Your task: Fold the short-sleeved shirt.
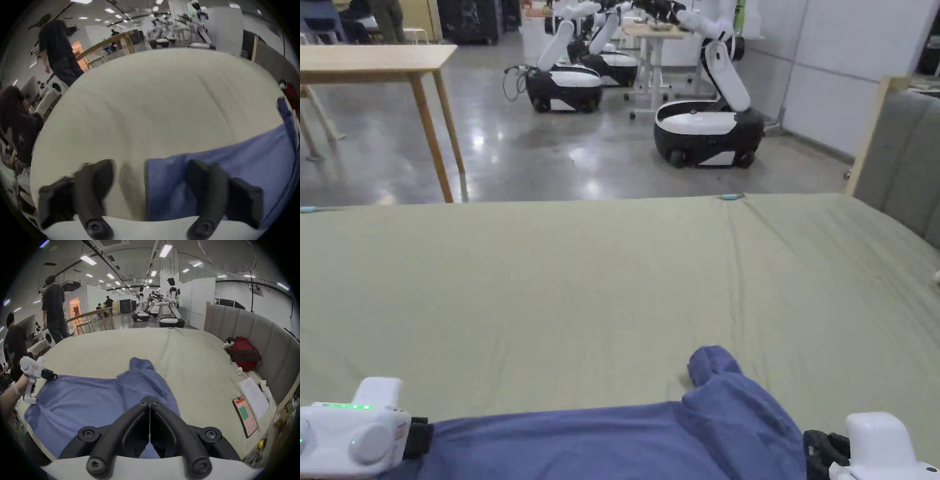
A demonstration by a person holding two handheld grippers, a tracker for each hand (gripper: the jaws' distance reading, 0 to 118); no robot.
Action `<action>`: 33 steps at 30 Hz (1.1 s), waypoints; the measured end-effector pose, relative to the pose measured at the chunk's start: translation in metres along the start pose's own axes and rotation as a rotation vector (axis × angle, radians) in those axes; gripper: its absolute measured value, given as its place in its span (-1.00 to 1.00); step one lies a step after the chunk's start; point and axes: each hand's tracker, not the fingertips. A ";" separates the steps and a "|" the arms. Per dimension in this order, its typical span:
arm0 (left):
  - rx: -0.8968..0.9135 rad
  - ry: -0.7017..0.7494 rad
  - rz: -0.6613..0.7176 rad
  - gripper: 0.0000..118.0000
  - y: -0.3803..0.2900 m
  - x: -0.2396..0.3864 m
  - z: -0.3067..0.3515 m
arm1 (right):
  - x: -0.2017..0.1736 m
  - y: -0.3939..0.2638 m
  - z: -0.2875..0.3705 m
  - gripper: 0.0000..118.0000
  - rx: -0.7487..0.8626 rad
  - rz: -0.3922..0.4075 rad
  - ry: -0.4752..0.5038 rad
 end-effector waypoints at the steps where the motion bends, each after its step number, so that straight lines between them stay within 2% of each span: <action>1: 0.033 -0.038 0.022 0.16 0.006 0.000 0.003 | 0.007 0.004 -0.010 -0.97 -0.011 -0.005 -0.020; 2: 0.039 -0.038 0.028 -0.15 0.006 0.005 0.010 | 0.014 0.008 -0.020 -0.97 -0.026 -0.009 -0.029; 3: 0.031 -0.080 0.029 -0.68 0.004 0.012 0.020 | 0.020 0.013 -0.034 -0.97 -0.043 -0.016 -0.028; 4: 0.053 -0.053 0.007 -0.87 0.002 0.017 0.030 | 0.026 0.020 -0.049 -0.96 -0.071 -0.024 -0.032; 5: 0.071 -0.067 -0.007 -0.88 0.007 0.013 0.036 | 0.030 0.026 -0.064 -0.88 -0.097 -0.022 -0.031; 6: 0.080 -0.091 0.003 -0.89 0.007 0.015 0.047 | 0.032 0.032 -0.082 -0.52 -0.125 -0.023 -0.015; 8: 0.121 -0.096 0.007 -0.89 0.005 0.018 0.069 | 0.035 0.041 -0.118 0.67 -0.194 -0.021 0.038; 9: 0.134 -0.090 -0.003 -0.89 0.011 0.010 0.069 | 0.035 0.042 -0.135 1.00 -0.230 -0.017 0.057; 11: 0.145 -0.106 -0.002 -0.89 0.011 0.010 0.086 | 0.029 0.043 -0.159 1.00 -0.232 0.032 0.043; 13: 0.150 -0.118 -0.005 -0.89 0.014 0.007 0.091 | 0.025 0.040 -0.183 1.00 -0.304 0.097 0.010; 14: 0.152 -0.119 -0.009 -0.89 0.014 0.007 0.094 | 0.023 0.036 -0.190 0.94 -0.352 0.101 0.011; 15: 0.153 -0.119 -0.013 -0.90 0.014 0.009 0.096 | 0.023 0.032 -0.198 0.59 -0.412 0.099 0.008; 16: 0.152 -0.121 -0.015 -0.89 0.013 0.010 0.098 | 0.019 0.027 -0.200 0.53 -0.445 0.075 0.001; 17: 0.148 -0.122 -0.018 -0.89 0.013 0.009 0.093 | 0.020 0.025 -0.195 0.28 -0.406 0.038 0.008; 18: 0.145 -0.121 -0.018 -0.89 0.012 0.010 0.093 | 0.018 0.028 -0.185 -0.34 -0.343 0.028 -0.008; 19: 0.144 -0.124 -0.015 -0.89 0.010 0.010 0.093 | 0.016 0.031 -0.177 -0.88 -0.343 0.039 -0.003; 20: 0.143 -0.130 -0.009 -0.89 0.010 0.011 0.094 | 0.014 0.032 -0.168 -0.94 -0.322 0.051 0.007; 21: 0.138 -0.142 0.000 -0.89 0.008 0.012 0.091 | 0.015 0.032 -0.162 -0.94 -0.301 0.047 0.057; 22: 0.127 -0.160 0.017 -0.89 0.007 0.012 0.091 | 0.013 0.032 -0.155 -0.94 -0.296 0.050 0.032; 25: 0.158 -0.159 0.057 -0.89 0.003 0.010 0.096 | 0.015 0.038 -0.132 -0.94 -0.267 0.024 0.060; 28: 0.226 -0.189 0.108 -0.89 -0.004 -0.001 0.122 | 0.020 0.050 -0.085 -0.94 -0.150 0.007 0.103; 33: 0.361 -0.209 0.161 -0.90 -0.045 -0.025 0.195 | 0.022 0.043 0.030 -0.94 0.056 0.065 0.136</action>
